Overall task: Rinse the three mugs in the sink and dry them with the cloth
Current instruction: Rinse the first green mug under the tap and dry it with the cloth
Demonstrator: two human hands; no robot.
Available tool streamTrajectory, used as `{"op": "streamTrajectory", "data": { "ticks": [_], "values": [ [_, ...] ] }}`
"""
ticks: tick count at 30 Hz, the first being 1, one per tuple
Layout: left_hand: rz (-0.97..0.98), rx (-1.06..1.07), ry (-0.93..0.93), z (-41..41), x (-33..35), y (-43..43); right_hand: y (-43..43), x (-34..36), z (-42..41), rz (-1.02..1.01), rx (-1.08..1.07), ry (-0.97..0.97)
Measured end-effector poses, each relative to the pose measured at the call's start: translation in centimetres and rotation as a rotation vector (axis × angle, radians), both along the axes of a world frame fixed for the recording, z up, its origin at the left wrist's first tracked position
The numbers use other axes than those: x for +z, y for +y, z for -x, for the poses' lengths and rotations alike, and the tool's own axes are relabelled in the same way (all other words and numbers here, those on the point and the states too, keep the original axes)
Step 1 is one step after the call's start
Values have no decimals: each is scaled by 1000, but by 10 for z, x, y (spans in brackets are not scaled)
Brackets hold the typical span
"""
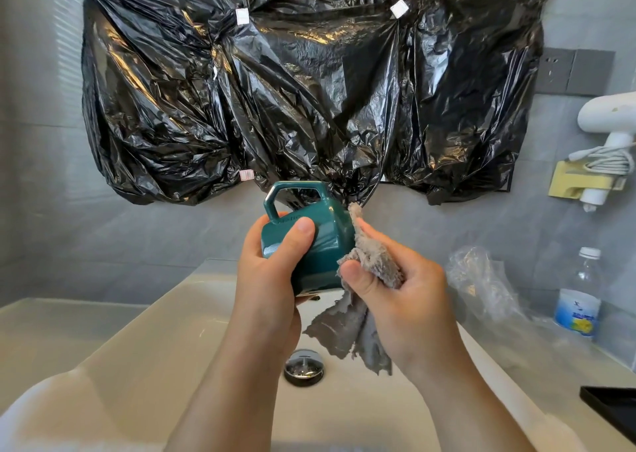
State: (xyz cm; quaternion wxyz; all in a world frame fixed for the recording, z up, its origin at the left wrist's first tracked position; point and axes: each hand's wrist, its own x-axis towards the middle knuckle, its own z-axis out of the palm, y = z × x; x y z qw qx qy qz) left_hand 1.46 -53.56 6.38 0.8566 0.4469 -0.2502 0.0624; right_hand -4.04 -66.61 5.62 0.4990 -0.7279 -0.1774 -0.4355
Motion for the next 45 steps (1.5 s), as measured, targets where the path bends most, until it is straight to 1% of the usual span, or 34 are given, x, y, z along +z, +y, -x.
{"op": "streamTrajectory", "data": {
  "ticks": [2,3,4,5,6,8,9,10,11,12,13,15,16,17,18,19,21,22,23,25,27,29,30,32,33,34,35,37,39,41,42,43,45],
  "values": [
    [14,37,10,-1,0,-1,1,0,1,6,-172,-104],
    [18,58,20,-2,0,-1,1,1,1,12,-198,-116],
    [21,75,34,-3,-1,-1,1,3,2,-22,-161,-86],
    [22,80,55,-4,-1,0,-2,5,3,-117,-68,-25],
    [18,69,82,-5,-1,0,-7,8,4,-280,57,49],
    [-1,13,134,-7,-3,1,-21,13,4,-671,284,210],
    [-11,-32,141,-6,-3,1,-26,15,5,-819,324,235],
    [-23,-74,133,-5,-3,1,-28,17,4,-897,295,215],
    [-42,-99,114,-4,-3,0,-27,16,3,-873,222,156],
    [-59,-110,85,-4,-4,-1,-20,16,4,-745,108,81],
    [-69,-115,49,-4,-3,-2,-10,15,7,-551,36,20],
    [-67,-118,-9,-1,-1,-1,10,9,6,-182,49,24],
    [-62,-115,-39,-1,0,-1,13,4,3,-77,68,14],
    [-59,-109,-74,0,0,-1,14,2,1,-49,91,4],
    [-60,-98,-110,0,-1,-1,13,2,1,-78,80,8],
    [-65,-83,-138,2,-2,-3,11,2,1,-112,-6,-28],
    [-68,-57,-160,6,-3,-7,6,3,2,-65,-346,-164],
    [-63,-47,-165,7,-3,-10,5,2,2,-38,-456,-198],
    [-56,-30,-170,7,-4,-12,6,2,2,-32,-490,-191],
    [-44,47,-176,6,-3,-11,10,3,3,-50,-398,-97],
    [-29,87,-198,3,-2,-6,14,2,2,-80,-178,42],
    [-24,69,-225,2,-2,-3,12,1,0,-131,28,128],
    [-42,43,-240,2,-3,-2,8,1,-2,-192,106,154],
    [-102,-7,-270,4,-4,-5,-1,3,-3,-326,234,211],
    [-125,-19,-276,5,-5,-7,-4,4,-3,-354,277,229],
    [-130,-15,-269,6,-5,-8,-6,3,-3,-328,281,233],
    [-114,6,-248,6,-5,-10,-5,1,-4,-257,236,227],
    [-58,78,-176,7,-4,-11,1,-2,-5,-112,54,171],
    [-26,145,-123,7,-3,-11,6,-3,-5,-69,-130,92],
    [-20,142,-105,6,-2,-8,8,-4,-5,-45,-235,34],
    [-29,112,-112,6,-2,-6,8,-4,-4,-46,-234,16],
    [-53,71,-130,6,-1,-3,8,-4,-3,-73,-189,11],
    [-120,-30,-192,7,-2,-1,4,0,-1,-177,-42,23]
  ]
}}
